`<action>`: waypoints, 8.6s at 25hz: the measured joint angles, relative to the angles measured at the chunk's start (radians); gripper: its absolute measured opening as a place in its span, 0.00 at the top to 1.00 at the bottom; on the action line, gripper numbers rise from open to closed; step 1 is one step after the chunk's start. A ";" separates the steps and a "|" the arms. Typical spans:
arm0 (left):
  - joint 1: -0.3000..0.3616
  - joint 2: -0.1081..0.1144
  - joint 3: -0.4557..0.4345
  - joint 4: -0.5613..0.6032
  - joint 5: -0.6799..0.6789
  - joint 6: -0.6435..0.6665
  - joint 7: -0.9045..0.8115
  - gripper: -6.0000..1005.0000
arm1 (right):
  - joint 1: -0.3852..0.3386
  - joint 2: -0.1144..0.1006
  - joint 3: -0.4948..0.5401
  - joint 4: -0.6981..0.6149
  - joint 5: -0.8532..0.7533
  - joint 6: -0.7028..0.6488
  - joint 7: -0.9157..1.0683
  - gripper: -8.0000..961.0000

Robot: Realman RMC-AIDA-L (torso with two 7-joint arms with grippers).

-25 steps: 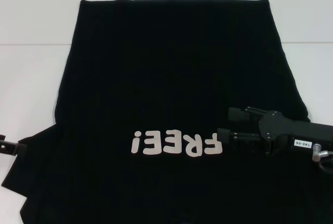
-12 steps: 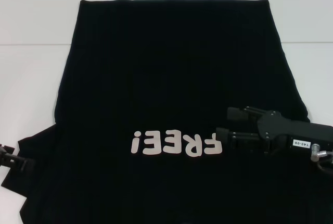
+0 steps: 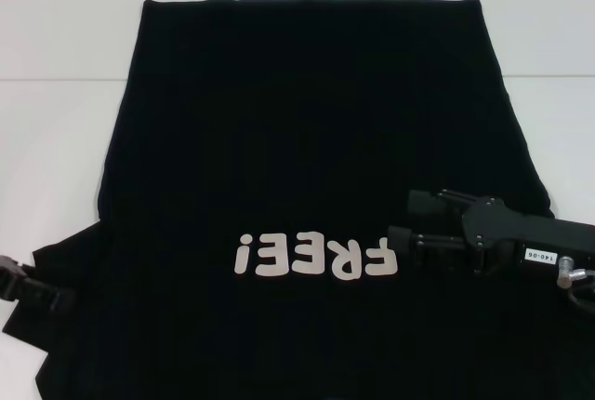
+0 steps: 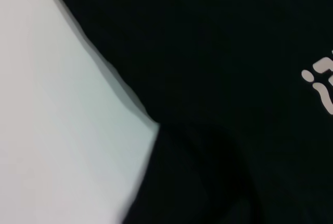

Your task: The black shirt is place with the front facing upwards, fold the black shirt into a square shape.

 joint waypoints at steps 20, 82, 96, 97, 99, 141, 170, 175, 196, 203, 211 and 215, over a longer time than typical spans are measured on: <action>-0.021 -0.003 0.027 -0.011 0.001 -0.017 -0.022 0.25 | -0.006 -0.002 0.029 0.000 0.002 -0.003 -0.007 0.02; 0.030 -0.018 -0.040 0.469 0.022 0.280 -0.239 0.95 | -0.019 -0.011 0.074 -0.007 0.005 -0.034 -0.062 0.02; -0.061 -0.064 -0.033 0.479 0.014 0.458 -0.388 0.94 | -0.039 -0.011 0.083 -0.009 0.006 -0.037 -0.120 0.02; -0.068 -0.071 -0.030 0.479 0.014 0.467 -0.411 0.94 | -0.043 -0.011 0.085 -0.009 0.007 -0.038 -0.128 0.02; -0.082 -0.083 -0.026 0.480 0.016 0.481 -0.447 0.94 | -0.051 -0.011 0.089 -0.009 0.007 -0.038 -0.150 0.02; -0.155 -0.192 -0.067 0.173 -0.180 0.193 -0.693 0.77 | -0.115 -0.022 0.180 -0.002 0.017 -0.006 -0.272 0.02; -0.040 -0.131 0.143 0.127 -0.180 0.001 -0.559 0.59 | -0.115 -0.016 0.199 0.000 0.018 -0.050 -0.260 0.02; -0.088 -0.174 0.145 0.122 -0.180 -0.021 -0.519 0.60 | -0.125 -0.014 0.202 0.000 0.018 -0.053 -0.260 0.02; -0.086 -0.238 0.112 0.099 -0.464 -0.169 -0.180 0.60 | -0.141 -0.021 0.272 0.008 0.032 -0.175 -0.244 0.02; 0.007 -0.216 0.052 0.060 -0.726 -0.121 0.093 0.59 | -0.115 -0.030 0.284 -0.205 0.086 -0.390 0.139 0.02; 0.049 -0.265 -0.038 -0.010 -0.854 -0.127 0.442 0.59 | -0.128 0.024 0.262 -0.807 0.020 -0.304 0.922 0.02; 0.062 -0.263 -0.054 -0.061 -0.906 -0.132 0.536 0.55 | -0.130 0.009 0.260 -0.988 -0.217 -0.253 1.181 0.02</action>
